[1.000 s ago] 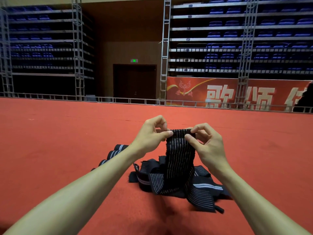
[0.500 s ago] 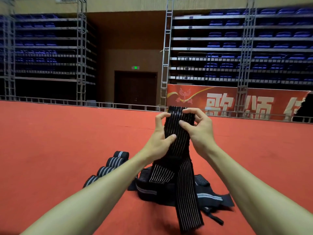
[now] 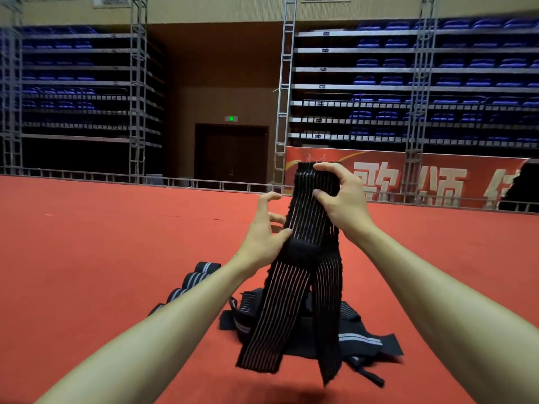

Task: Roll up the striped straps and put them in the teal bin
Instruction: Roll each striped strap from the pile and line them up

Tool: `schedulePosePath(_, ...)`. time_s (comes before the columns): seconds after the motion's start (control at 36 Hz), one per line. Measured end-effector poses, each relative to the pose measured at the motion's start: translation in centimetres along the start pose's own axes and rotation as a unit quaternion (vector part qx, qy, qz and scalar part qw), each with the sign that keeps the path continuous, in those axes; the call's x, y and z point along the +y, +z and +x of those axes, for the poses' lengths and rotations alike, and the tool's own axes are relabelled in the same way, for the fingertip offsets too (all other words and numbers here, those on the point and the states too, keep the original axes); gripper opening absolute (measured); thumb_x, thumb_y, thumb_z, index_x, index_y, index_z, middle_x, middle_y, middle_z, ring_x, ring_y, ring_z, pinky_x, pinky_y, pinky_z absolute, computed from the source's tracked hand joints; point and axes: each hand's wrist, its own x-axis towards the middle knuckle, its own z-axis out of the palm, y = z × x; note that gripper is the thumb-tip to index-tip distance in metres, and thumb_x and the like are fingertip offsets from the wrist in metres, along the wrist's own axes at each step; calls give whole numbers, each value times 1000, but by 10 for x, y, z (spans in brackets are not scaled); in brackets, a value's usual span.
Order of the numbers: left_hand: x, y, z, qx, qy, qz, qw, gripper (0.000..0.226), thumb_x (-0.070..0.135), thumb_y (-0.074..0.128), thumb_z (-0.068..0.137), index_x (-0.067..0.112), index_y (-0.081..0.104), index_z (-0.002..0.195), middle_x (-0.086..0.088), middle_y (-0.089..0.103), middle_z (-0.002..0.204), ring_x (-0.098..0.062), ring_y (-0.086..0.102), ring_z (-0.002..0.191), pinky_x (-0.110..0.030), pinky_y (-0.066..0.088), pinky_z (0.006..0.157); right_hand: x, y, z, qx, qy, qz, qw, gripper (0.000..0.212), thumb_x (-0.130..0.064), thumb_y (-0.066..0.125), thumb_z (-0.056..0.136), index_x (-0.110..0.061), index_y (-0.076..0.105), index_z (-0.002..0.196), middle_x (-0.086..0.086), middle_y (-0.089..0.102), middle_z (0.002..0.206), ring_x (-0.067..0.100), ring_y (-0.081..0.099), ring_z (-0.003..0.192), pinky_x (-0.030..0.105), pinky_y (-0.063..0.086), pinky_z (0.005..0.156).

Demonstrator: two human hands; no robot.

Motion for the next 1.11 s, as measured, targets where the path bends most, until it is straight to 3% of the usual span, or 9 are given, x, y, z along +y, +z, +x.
schedulePosePath(0.22, -6, -2, -12, -9, 0, -14, 1000, 48, -3, 63, 90, 25, 43, 123, -1, 56, 90, 3, 57, 61, -15, 48, 59, 3, 2, -4, -25, -7, -81, 996, 49, 1, 69, 83, -18, 62, 128, 1, 66, 122, 18, 61, 114, 39, 49, 102)
schedulePosePath(0.39, -13, 1, -17, -50, -37, -54, 997, 47, -1, 62, 92, 31, 44, 122, -3, 59, 85, -18, 61, 74, -42, 57, 79, 0, 5, -7, -28, 34, -19, 999, 49, 0, 70, 82, -21, 63, 127, -4, 67, 115, 12, 64, 107, 38, 53, 97)
schedulePosePath(0.44, -14, 5, -20, -61, -32, -53, 996, 50, -2, 61, 92, 30, 45, 127, -5, 61, 85, -17, 63, 76, -40, 58, 81, -3, 7, -8, -23, 48, 20, 998, 49, 1, 70, 82, -21, 64, 125, -5, 67, 113, 10, 65, 104, 38, 56, 93)
schedulePosePath(0.56, -20, 10, -19, -40, 2, -9, 999, 58, -2, 64, 90, 31, 44, 134, -4, 68, 90, -12, 66, 85, -22, 55, 82, -9, 7, -9, -14, 66, 93, 993, 47, 4, 68, 84, -18, 65, 125, -10, 66, 109, 1, 66, 95, 32, 58, 87)
schedulePosePath(0.67, -25, 14, -14, 1, 29, 29, 999, 61, -1, 68, 86, 31, 47, 133, 11, 68, 95, 3, 64, 88, -28, 46, 94, -12, 5, -10, -15, 97, 171, 980, 46, 10, 65, 84, -19, 67, 120, -3, 67, 100, 3, 70, 85, 34, 60, 78)
schedulePosePath(0.72, -27, 15, -13, 0, 25, 10, 1000, 61, -1, 68, 87, 31, 46, 134, 8, 69, 89, -4, 67, 88, -29, 47, 96, -12, 3, -10, -11, 109, 200, 974, 46, 11, 65, 84, -22, 68, 115, 1, 68, 98, 8, 71, 84, 37, 61, 77)
schedulePosePath(0.81, -31, 15, -13, -15, 24, -30, 999, 59, -2, 65, 89, 36, 45, 129, -1, 67, 78, -16, 67, 77, -23, 52, 81, -10, 1, -11, -10, 114, 217, 969, 45, 12, 65, 84, -23, 68, 112, 3, 68, 97, 11, 72, 83, 39, 61, 77)
schedulePosePath(0.86, -31, 17, -14, -19, 30, -36, 999, 59, -4, 64, 89, 37, 44, 125, -3, 65, 76, -15, 63, 70, -18, 50, 72, -7, 0, -11, -9, 115, 216, 970, 45, 12, 65, 84, -24, 69, 110, 4, 69, 97, 13, 72, 82, 40, 61, 77)
schedulePosePath(1.11, -33, 19, -20, -30, 25, -13, 999, 53, -3, 61, 91, 30, 42, 127, -1, 64, 82, -13, 64, 66, -25, 52, 63, 3, 1, -14, 20, 95, 172, 980, 43, 10, 66, 84, -24, 69, 109, -2, 69, 94, 3, 69, 78, 33, 60, 75)
